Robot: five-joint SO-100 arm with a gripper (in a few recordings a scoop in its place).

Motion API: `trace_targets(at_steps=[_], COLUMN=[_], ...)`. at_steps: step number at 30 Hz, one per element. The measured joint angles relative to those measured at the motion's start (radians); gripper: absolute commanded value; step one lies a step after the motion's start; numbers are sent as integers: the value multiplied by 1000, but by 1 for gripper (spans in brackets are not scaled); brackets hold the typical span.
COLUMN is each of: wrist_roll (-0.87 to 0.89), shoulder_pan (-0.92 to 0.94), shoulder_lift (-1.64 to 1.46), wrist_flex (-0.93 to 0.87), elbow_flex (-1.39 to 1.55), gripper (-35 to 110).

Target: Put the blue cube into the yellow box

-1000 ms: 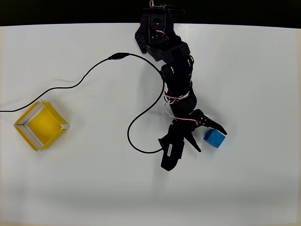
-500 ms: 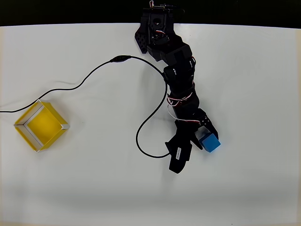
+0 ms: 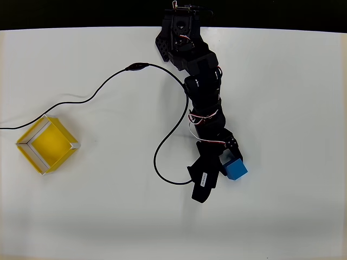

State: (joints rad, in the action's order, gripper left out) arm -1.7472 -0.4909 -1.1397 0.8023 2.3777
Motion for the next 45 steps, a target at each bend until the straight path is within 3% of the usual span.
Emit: trace_targets(at_steps=[18,45], wrist_roll=[-35,34], shoulder_pan=[193,1178], shoulder_lift=[-360,-634], wrist_flex=[-235,-420], elbow_flex=[-83,-83], gripper=[16,17])
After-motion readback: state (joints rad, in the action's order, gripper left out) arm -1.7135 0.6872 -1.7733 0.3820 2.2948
